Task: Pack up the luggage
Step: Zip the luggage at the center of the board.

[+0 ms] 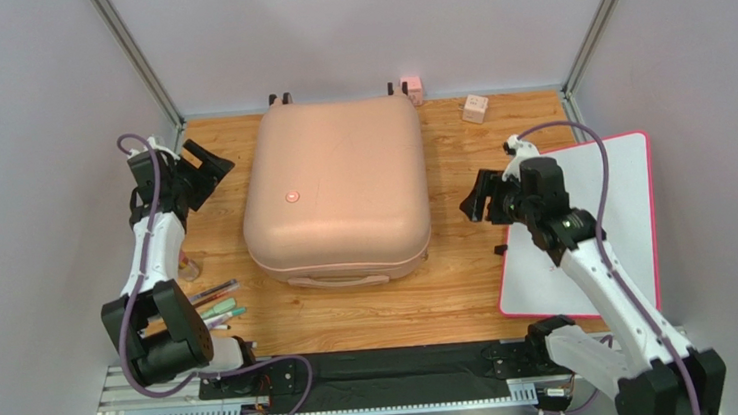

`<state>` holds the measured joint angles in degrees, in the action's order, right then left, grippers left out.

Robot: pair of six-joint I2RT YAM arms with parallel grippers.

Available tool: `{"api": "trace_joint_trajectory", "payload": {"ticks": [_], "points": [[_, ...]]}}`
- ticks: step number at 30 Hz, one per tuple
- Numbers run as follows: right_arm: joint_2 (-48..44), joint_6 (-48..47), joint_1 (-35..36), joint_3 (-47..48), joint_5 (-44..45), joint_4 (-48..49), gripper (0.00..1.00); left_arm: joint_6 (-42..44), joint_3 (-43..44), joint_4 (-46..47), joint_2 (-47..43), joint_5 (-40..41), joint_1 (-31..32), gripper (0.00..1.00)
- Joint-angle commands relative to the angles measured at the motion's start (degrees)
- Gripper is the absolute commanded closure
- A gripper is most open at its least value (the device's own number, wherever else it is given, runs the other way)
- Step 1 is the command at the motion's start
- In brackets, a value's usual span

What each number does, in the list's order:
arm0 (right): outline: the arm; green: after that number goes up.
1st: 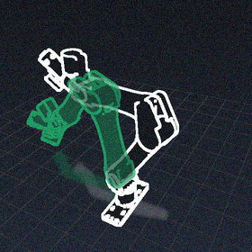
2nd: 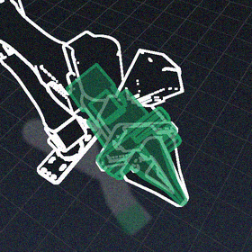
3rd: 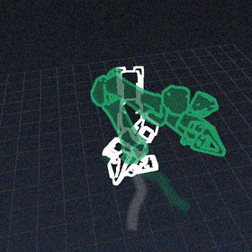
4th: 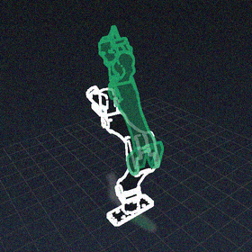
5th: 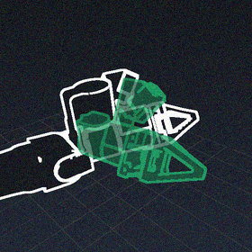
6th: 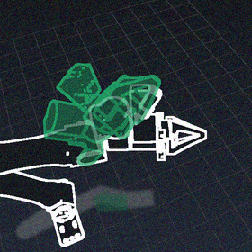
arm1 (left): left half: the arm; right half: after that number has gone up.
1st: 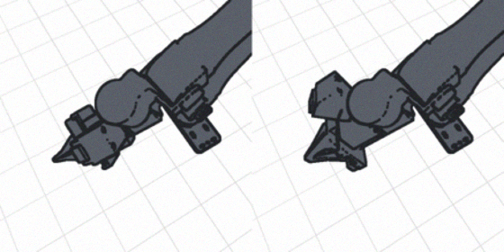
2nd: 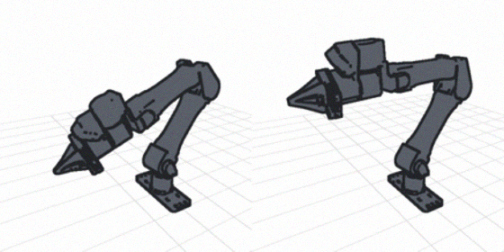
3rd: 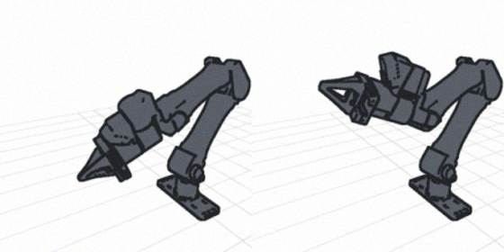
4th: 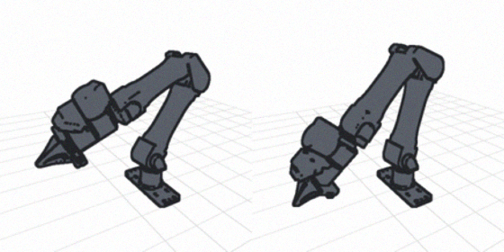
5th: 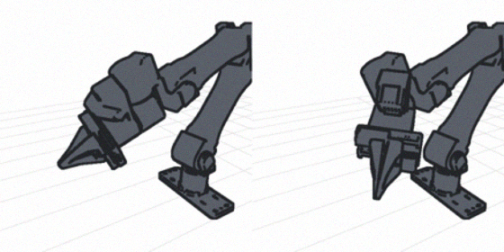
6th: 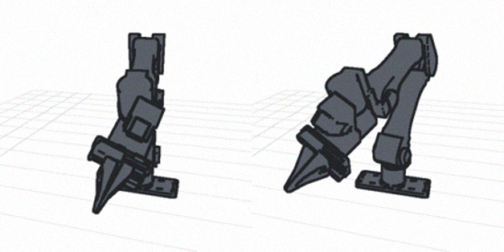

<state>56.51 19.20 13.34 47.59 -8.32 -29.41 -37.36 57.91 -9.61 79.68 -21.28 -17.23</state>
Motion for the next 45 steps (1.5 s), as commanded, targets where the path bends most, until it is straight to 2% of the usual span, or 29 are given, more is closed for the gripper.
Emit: {"api": "trace_joint_trajectory", "payload": {"ticks": [1, 4, 9, 11, 13, 15, 17, 22, 25, 28, 34, 45], "points": [[-9.5, -6.0, 0.4, -7.0, -13.1, 3.6, 0.30, 6.6, 0.4, -9.0, -7.2, 0.3, 1.0, 0.07], [-10.5, -5.2, 1.7, -9.5, -17.9, 7.9, 0.31, 8.0, -4.8, -8.4, -13.3, 1.8, 0.9, 0.08], [-7.4, -7.2, 8.5, -12.2, -11.7, 14.8, 0.34, 8.6, -14.0, -6.4, -21.7, 2.8, 1.0, 0.09], [-6.0, -6.9, 11.1, -14.6, -9.6, 20.3, 0.36, 8.0, -14.6, -4.9, -23.2, -0.1, 1.5, 0.11], [-5.5, -6.5, 13.6, -18.0, -8.6, 23.6, 0.39, 8.6, -13.7, -5.5, -24.5, 0.4, 3.1, 0.11], [-6.1, -6.5, 17.0, -21.6, -6.6, 28.2, 0.39, 12.6, -11.3, -9.3, -24.2, -0.8, 3.3, 0.11], [-6.8, -6.5, 18.3, -24.0, -5.4, 30.4, 0.39, 12.2, -10.6, -11.7, -23.7, -0.9, 4.3, 0.11], [-10.6, -7.2, 21.3, -29.4, -2.5, 34.4, 0.39, 8.1, -14.1, -6.6, -24.7, -5.2, 4.8, 0.10], [-13.5, -8.7, 21.9, -30.3, -1.4, 34.3, 0.39, 11.8, -12.0, -10.8, -24.7, -3.8, 4.8, 0.11], [-14.1, -11.5, 21.9, -28.8, -1.3, 33.0, 0.38, 12.0, -13.1, -10.3, -26.0, -5.1, 4.8, 0.10], [-9.1, -15.9, 21.9, -22.9, -4.9, 27.9, 0.39, 12.3, -11.3, -10.6, -25.5, -7.9, 4.8, 0.10], [-6.1, -16.6, 23.7, -24.3, -4.3, 33.3, 0.46, 12.8, -11.4, -11.5, -25.7, -9.1, 4.8, 0.09]]}}
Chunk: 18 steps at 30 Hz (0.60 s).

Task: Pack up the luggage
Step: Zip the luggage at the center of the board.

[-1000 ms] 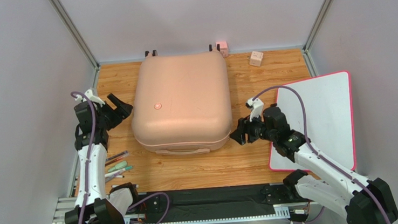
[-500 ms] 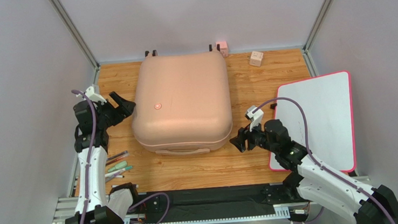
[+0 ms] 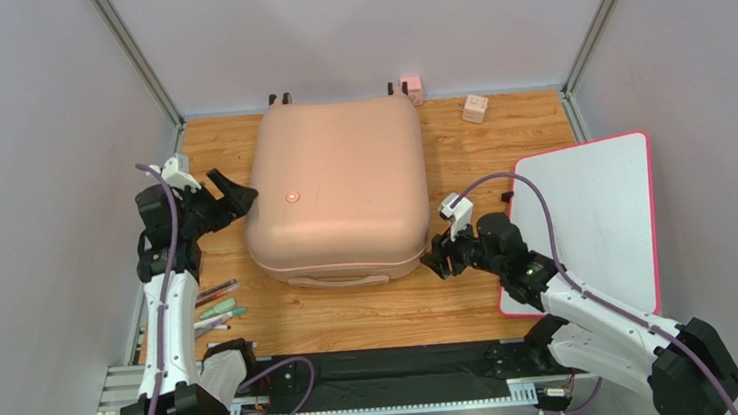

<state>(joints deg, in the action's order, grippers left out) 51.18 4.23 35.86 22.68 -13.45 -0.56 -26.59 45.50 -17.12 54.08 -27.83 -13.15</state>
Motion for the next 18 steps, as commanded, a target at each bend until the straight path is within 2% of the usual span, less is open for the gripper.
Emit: {"api": "trace_joint_trajectory", "payload": {"ticks": [1, 6, 18], "points": [[-1.1, -1.7, 1.8, 0.3, 1.4, 5.0, 0.47, 2.1, 1.0, -3.9, 0.0, -2.7, 0.8, 0.09], [-3.3, -2.4, 2.4, -0.3, 3.0, 5.7, 0.59, 2.1, 1.1, -3.9, 0.5, -3.0, 0.7, 0.09], [2.4, -4.0, 2.5, 1.3, 3.1, 6.6, 0.68, 2.0, 1.3, -4.1, 1.1, -4.1, 0.8, 0.09]]}}
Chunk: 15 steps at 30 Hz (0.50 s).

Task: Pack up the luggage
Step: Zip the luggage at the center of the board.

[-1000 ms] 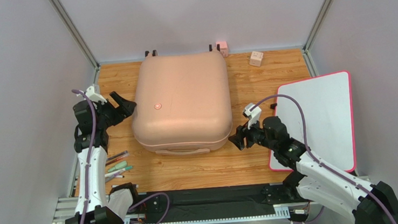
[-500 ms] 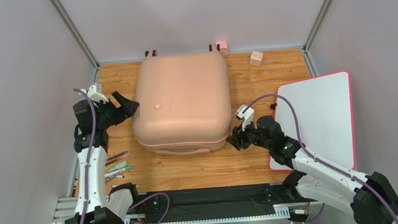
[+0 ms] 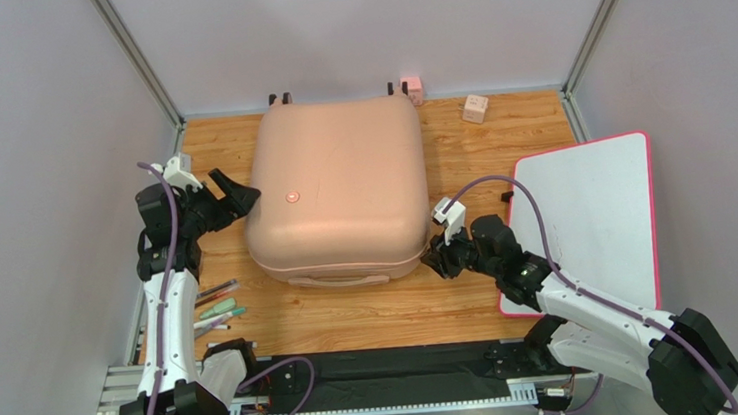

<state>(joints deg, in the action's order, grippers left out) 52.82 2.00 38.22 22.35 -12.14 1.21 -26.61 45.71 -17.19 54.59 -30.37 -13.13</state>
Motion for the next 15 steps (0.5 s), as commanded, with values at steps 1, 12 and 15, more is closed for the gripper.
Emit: {"api": "trace_joint_trajectory", "payload": {"ticks": [1, 12, 15], "points": [[0.9, -1.8, 0.1, 1.6, 1.9, 5.5, 0.68, 2.0, 1.0, -4.0, 0.3, -1.3, 0.6, 0.09], [-1.9, -1.7, 1.0, 0.9, 3.8, 7.1, 1.00, 1.9, 0.7, -4.2, 0.5, -0.4, 0.6, 0.09], [-3.8, -1.7, 2.5, -0.1, 5.0, 6.7, 1.00, 1.9, 0.5, -4.5, 1.0, 1.1, 0.7, 0.09]]}}
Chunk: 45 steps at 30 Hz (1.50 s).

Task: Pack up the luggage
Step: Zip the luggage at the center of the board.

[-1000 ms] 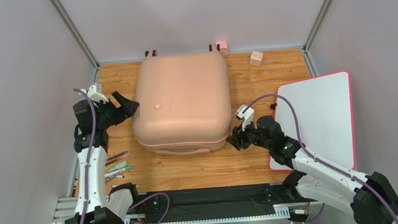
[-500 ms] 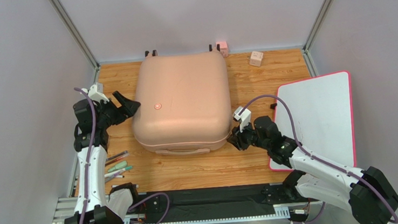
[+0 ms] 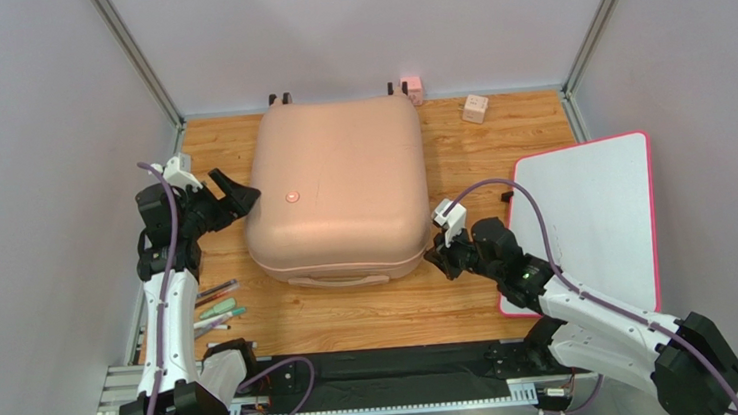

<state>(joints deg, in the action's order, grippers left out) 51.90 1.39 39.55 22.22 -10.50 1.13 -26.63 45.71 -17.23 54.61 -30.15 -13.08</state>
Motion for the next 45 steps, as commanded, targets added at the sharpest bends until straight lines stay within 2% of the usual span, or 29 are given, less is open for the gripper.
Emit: {"api": "trace_joint_trajectory", "payload": {"ticks": [1, 8, 22, 35, 45], "points": [[-3.4, -0.6, 2.3, -0.2, 3.9, 6.5, 1.00, 2.0, 0.5, -4.7, 1.1, 1.2, 0.7, 0.09], [-7.1, 1.7, 8.3, -1.1, 8.6, 5.5, 1.00, 1.8, 0.3, -5.1, 2.3, 2.4, 0.7, 0.09], [-0.7, 5.0, 22.0, 1.8, 21.3, 6.3, 1.00, 1.1, -0.2, -4.5, 3.1, 1.9, 0.7, 0.09], [2.2, 9.2, 30.1, 6.4, 30.3, 5.1, 1.00, 0.6, -0.5, -4.3, 3.5, 1.9, 0.7, 0.09], [8.5, 12.4, 33.9, 10.8, 33.4, 6.6, 1.00, 0.3, -0.7, -3.8, 4.1, 0.9, 0.7, 0.09]]}}
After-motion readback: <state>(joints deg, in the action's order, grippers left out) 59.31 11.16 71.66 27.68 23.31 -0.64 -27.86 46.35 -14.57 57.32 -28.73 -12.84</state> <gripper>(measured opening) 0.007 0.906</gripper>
